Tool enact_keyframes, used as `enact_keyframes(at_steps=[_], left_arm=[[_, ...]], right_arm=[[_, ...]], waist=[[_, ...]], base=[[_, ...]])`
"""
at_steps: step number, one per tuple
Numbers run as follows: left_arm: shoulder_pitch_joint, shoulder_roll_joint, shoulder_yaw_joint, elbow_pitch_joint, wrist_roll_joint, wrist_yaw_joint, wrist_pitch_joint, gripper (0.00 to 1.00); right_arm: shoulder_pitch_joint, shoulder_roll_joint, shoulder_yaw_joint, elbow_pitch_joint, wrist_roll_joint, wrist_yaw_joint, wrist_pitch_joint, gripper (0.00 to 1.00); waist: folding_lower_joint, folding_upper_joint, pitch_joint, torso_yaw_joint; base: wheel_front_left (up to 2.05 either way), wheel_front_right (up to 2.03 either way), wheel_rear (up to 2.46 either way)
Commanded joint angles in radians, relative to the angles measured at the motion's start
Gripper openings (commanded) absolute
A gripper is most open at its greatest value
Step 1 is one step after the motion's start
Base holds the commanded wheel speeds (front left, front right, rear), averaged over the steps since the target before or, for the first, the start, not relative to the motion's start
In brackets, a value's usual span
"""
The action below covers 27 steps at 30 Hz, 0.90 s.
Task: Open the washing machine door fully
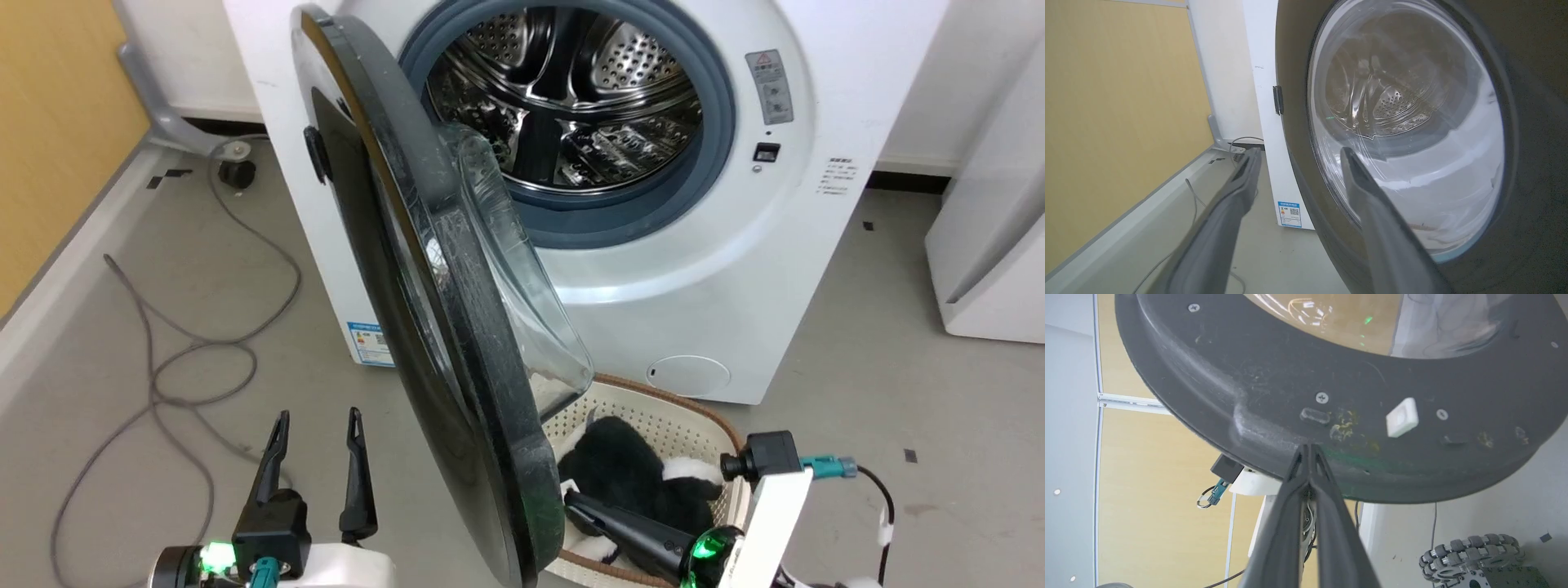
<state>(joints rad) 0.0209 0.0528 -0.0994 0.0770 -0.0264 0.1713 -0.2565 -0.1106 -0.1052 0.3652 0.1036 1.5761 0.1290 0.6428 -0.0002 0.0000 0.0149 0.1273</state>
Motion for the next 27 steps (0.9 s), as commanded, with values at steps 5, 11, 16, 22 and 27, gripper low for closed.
enact_keyframes(at_steps=[5,11,16,22,27], left_arm=[[0.017,0.006,0.009,0.004,0.009,-0.007,-0.005,1.00],[0.022,0.009,0.018,0.001,0.008,-0.009,-0.005,1.00],[0.025,0.013,0.027,-0.006,0.009,-0.011,-0.005,1.00],[0.028,0.014,0.038,-0.018,0.008,-0.011,-0.005,1.00],[0.028,0.013,0.042,-0.025,0.010,-0.008,-0.005,1.00]], right_arm=[[0.018,0.004,-0.057,-0.039,-0.048,0.002,-0.119,0.00],[0.001,-0.019,-0.143,-0.109,-0.193,0.002,-0.387,0.00],[-0.009,-0.117,-0.150,-0.147,-0.477,0.002,-0.791,0.00],[0.005,-0.133,-0.229,-0.148,-0.932,0.002,-0.904,0.00],[0.055,-0.087,-0.285,-0.248,-1.281,0.002,-0.904,0.00]], waist=[[0.0002,0.0000,-0.016,-0.022],[0.0002,0.0000,-0.024,-0.042],[0.0002,0.0000,-0.032,-0.063],[0.0002,0.0000,-0.031,-0.079],[0.0002,0.0000,-0.027,-0.085]], base=[[0.00,0.00,0.00],[0.00,0.00,0.00],[0.00,0.00,0.00],[0.00,0.00,0.00],[0.00,0.00,0.00]])
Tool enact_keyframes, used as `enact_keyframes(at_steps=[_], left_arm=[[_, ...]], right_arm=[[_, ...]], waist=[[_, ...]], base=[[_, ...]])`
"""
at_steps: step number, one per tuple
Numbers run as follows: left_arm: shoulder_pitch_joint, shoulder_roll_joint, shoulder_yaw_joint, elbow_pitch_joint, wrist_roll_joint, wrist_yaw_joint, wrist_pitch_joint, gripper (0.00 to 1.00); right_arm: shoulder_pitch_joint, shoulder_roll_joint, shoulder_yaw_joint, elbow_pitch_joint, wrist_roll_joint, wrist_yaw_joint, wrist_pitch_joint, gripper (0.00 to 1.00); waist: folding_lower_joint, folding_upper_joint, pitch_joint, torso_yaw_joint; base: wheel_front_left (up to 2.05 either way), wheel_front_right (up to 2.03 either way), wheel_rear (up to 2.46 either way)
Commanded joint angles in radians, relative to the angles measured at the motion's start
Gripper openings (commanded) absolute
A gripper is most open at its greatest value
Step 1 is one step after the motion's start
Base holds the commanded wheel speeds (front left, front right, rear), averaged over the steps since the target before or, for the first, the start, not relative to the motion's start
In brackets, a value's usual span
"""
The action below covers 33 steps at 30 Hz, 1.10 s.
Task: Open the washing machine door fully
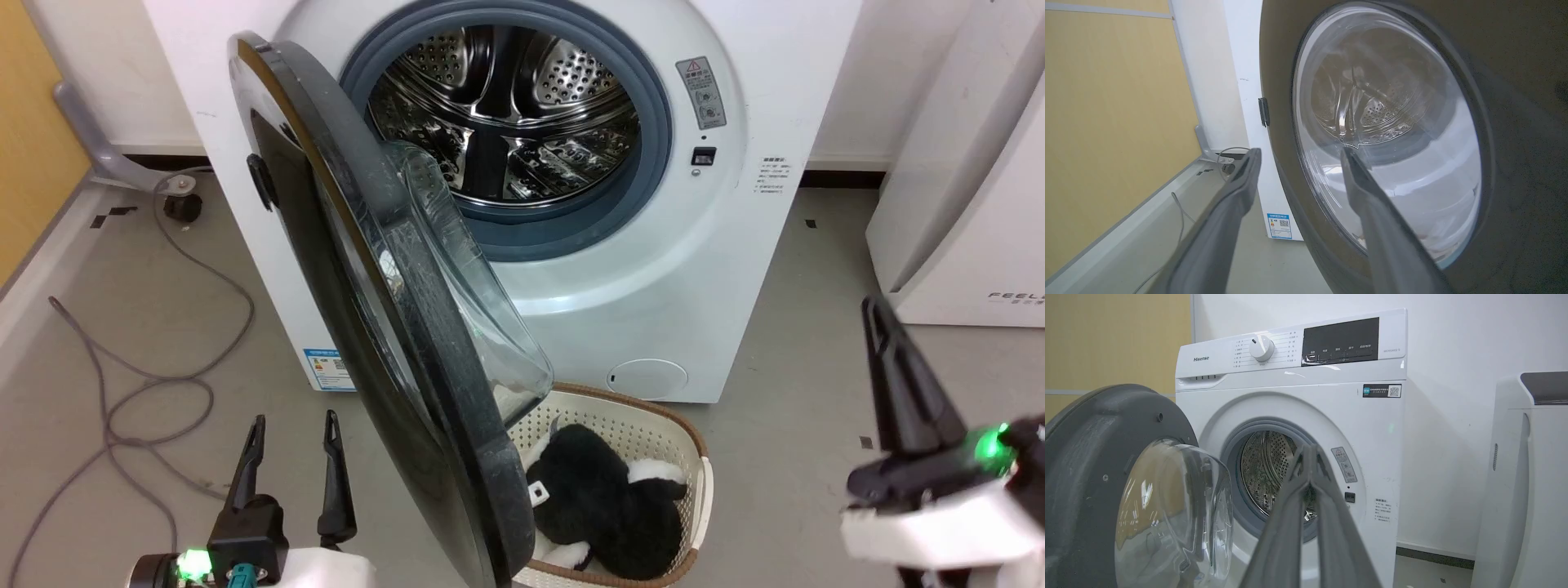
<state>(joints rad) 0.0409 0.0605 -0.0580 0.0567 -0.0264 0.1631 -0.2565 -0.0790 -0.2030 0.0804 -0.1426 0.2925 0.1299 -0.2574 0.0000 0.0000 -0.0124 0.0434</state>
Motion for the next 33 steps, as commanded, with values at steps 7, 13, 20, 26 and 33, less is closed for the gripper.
enact_keyframes(at_steps=[7,13,20,26,33], left_arm=[[0.013,0.004,-0.004,-0.002,0.011,-0.002,-0.005,1.00],[0.017,0.003,-0.007,-0.005,0.013,-0.002,-0.005,1.00],[0.013,0.002,-0.005,0.005,0.013,0.003,-0.005,1.00],[-0.010,0.009,0.007,-0.014,0.013,0.005,-0.005,0.00],[-0.084,0.037,0.026,-0.131,0.024,0.005,-0.005,0.00]], right_arm=[[0.160,0.118,-0.088,0.016,-0.149,0.001,-0.004,0.00],[0.209,0.145,-0.107,0.054,-0.120,0.001,-0.004,0.00],[0.222,0.152,-0.105,0.093,-0.111,0.001,-0.004,1.00],[0.222,0.152,-0.111,0.104,-0.095,0.001,-0.004,1.00],[0.217,0.153,-0.109,0.110,-0.094,0.001,-0.004,1.00]], waist=[[0.0000,0.0000,-0.004,0.002],[0.0000,0.0000,-0.004,0.003],[0.0000,0.0000,-0.007,0.009],[0.0000,0.0000,-0.008,0.016],[0.0000,0.0000,-0.009,0.020]], base=[[0.00,0.00,0.00],[0.00,0.00,0.00],[0.00,0.00,0.00],[0.00,0.00,0.00],[0.00,0.00,0.00]])
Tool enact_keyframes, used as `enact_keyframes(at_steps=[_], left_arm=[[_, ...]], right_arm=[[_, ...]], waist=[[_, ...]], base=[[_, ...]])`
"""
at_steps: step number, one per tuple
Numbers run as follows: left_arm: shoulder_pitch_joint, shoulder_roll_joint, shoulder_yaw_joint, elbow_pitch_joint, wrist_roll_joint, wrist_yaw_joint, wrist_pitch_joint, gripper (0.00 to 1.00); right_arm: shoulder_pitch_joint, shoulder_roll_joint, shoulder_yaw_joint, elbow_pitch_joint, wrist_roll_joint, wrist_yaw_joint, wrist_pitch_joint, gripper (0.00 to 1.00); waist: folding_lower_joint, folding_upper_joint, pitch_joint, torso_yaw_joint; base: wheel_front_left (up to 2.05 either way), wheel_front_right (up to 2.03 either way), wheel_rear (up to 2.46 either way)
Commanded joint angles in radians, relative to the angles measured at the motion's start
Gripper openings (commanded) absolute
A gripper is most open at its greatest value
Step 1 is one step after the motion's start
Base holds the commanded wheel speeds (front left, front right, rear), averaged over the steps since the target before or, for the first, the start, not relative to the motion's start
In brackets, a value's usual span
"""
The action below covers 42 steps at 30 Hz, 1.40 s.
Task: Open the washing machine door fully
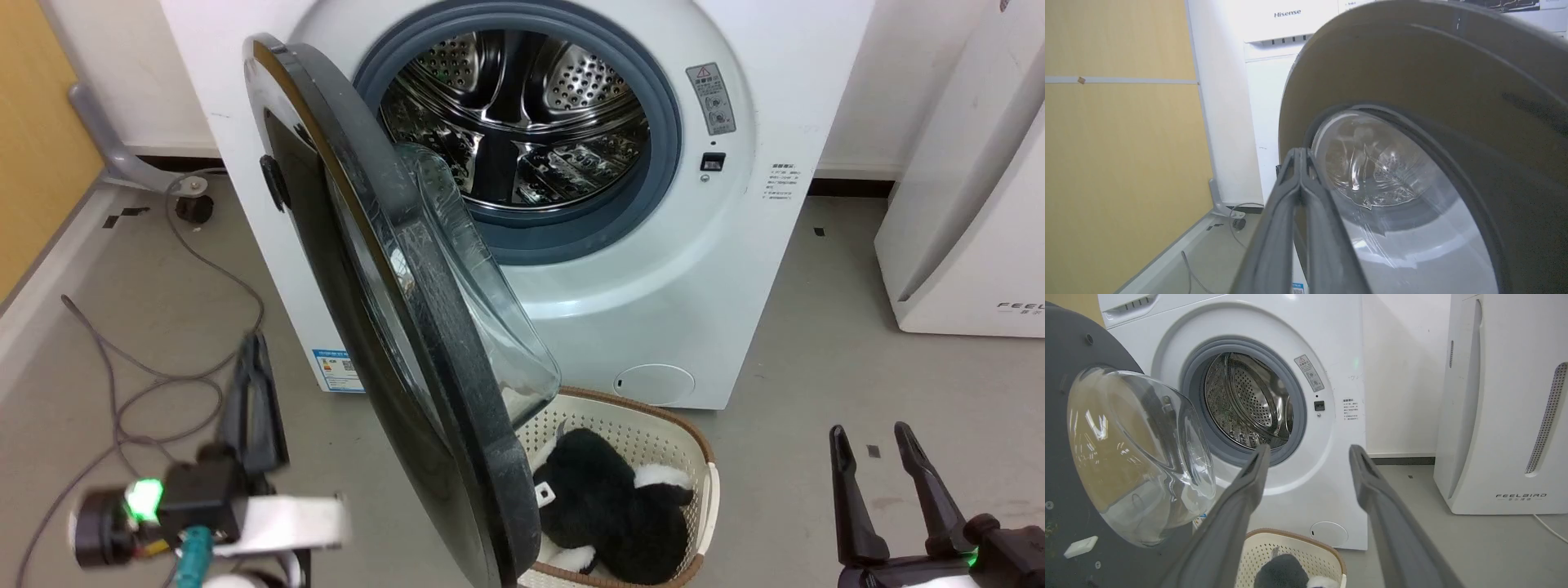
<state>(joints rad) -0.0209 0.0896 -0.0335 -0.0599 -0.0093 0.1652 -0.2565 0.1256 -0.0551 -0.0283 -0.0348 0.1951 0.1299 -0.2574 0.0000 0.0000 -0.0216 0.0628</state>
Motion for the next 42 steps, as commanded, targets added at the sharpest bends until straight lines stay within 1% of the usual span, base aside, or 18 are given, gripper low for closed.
enact_keyframes(at_steps=[1,5,9,14,20,26,30,39,42], left_arm=[[-0.034,0.013,0.000,-0.037,0.010,0.001,-0.005,0.00],[-0.076,0.015,-0.022,-0.135,0.013,-0.007,-0.005,0.00],[-0.113,0.010,-0.072,-0.230,0.013,-0.029,-0.005,0.00],[-0.138,-0.003,-0.166,-0.303,0.011,-0.064,-0.005,0.00],[-0.133,-0.014,-0.296,-0.335,0.023,-0.099,-0.005,0.00],[-0.104,-0.015,-0.431,-0.321,0.036,-0.141,-0.005,0.00],[-0.076,-0.013,-0.504,-0.285,0.042,-0.159,-0.005,0.00],[-0.034,-0.009,-0.621,-0.159,0.042,-0.178,-0.005,0.00],[-0.023,-0.009,-0.638,-0.103,0.038,-0.173,-0.005,0.00]], right_arm=[[0.011,0.005,0.000,0.003,0.005,0.001,-0.004,1.00],[0.010,0.005,0.008,0.006,0.012,0.001,-0.004,1.00],[0.010,0.005,0.014,0.010,0.017,0.001,-0.004,1.00],[0.011,0.005,0.019,0.011,0.023,0.001,-0.004,1.00],[0.016,0.005,0.020,0.009,0.027,0.001,-0.004,1.00],[0.020,0.005,0.017,0.010,0.028,0.001,-0.004,1.00],[0.020,0.005,0.016,0.011,0.029,0.001,-0.004,1.00],[0.016,0.005,0.015,0.012,0.027,0.001,-0.004,1.00],[0.012,0.005,0.016,0.014,0.026,0.001,-0.004,1.00]], waist=[[0.0000,0.0000,0.000,0.000],[0.0000,0.0000,-0.002,0.001],[0.0000,0.0000,-0.006,0.002],[0.0000,0.0000,-0.012,0.004],[0.0000,0.0000,-0.017,0.008],[0.0000,0.0000,-0.019,0.020],[0.0000,0.0000,-0.019,0.031],[0.0000,0.0000,-0.012,0.060],[0.0000,0.0000,-0.008,0.065]], base=[[0.00,0.00,0.00],[0.00,0.00,0.00],[0.00,0.00,0.00],[0.00,0.00,0.00],[0.00,0.00,0.00],[0.00,0.00,0.00],[0.00,0.00,0.00],[0.00,0.00,0.00],[0.00,0.00,0.00]])
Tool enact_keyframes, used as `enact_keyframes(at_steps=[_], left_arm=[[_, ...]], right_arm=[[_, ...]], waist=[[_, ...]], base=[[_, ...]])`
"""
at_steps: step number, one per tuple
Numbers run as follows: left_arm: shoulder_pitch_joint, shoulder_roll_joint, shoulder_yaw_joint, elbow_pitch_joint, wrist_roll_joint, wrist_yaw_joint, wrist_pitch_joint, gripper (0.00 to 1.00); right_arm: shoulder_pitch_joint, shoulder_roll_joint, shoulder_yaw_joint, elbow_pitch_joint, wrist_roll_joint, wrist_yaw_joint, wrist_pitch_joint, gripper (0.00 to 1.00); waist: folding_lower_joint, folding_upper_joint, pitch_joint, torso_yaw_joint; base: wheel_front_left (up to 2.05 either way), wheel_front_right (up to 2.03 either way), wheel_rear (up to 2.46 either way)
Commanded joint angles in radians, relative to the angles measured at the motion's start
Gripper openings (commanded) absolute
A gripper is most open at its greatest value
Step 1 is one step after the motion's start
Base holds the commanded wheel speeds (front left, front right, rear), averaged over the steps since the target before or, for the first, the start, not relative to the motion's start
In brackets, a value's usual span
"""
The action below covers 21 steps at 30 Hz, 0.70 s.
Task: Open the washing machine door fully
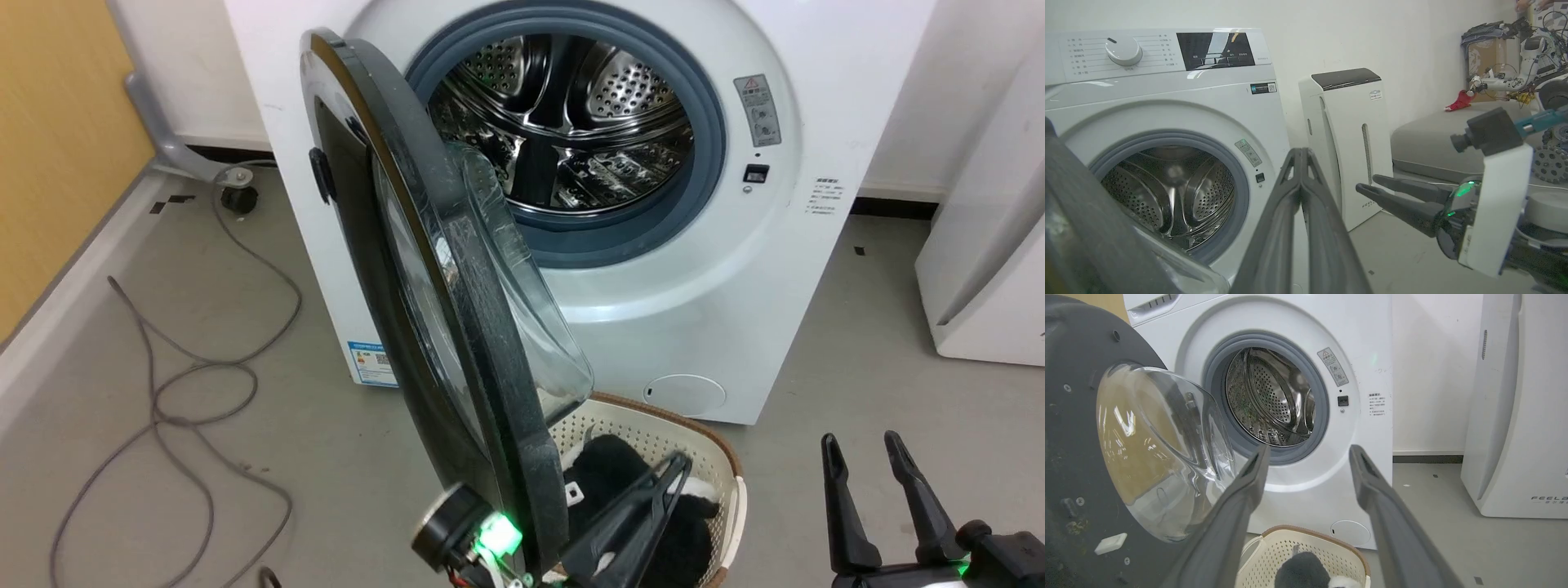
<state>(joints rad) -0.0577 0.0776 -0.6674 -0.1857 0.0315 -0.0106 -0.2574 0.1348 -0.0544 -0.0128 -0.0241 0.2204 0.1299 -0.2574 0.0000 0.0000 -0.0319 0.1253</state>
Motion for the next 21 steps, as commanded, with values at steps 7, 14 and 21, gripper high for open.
enact_keyframes(at_steps=[7,14,21], left_arm=[[0.021,0.000,0.012,0.155,-0.034,0.033,-0.004,0.00],[0.004,0.004,0.068,0.215,-0.060,0.056,-0.004,0.00],[0.010,0.007,0.088,0.227,-0.068,0.061,-0.004,0.00]], right_arm=[[-0.007,0.004,0.003,0.013,-0.002,0.001,-0.004,1.00],[-0.006,0.004,-0.002,0.023,-0.002,0.001,-0.004,1.00],[-0.007,0.004,-0.005,0.025,0.000,0.001,-0.004,1.00]], waist=[[0.0000,0.0000,0.013,0.008],[0.0000,0.0000,0.020,0.019],[0.0000,0.0000,0.025,0.047]], base=[[0.00,0.00,0.00],[0.00,0.00,0.00],[0.00,0.00,0.00]])
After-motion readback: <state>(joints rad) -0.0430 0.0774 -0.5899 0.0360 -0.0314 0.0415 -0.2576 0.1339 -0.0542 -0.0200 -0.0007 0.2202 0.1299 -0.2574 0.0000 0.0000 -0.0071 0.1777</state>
